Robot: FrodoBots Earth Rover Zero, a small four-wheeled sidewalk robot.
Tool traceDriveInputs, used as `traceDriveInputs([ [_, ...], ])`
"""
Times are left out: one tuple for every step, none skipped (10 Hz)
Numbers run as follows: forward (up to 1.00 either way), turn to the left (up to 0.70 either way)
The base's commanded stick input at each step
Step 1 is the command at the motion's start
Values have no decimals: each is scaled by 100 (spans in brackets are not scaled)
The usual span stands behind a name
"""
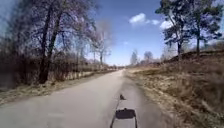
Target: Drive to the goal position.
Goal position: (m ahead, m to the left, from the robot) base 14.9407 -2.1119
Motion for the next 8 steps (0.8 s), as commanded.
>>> traceDriveInputs([
  [70, 0],
  [70, 0],
  [70, 0],
  [70, 0],
  [70, 0],
  [70, 0],
  [70, 0],
  [70, 0],
])
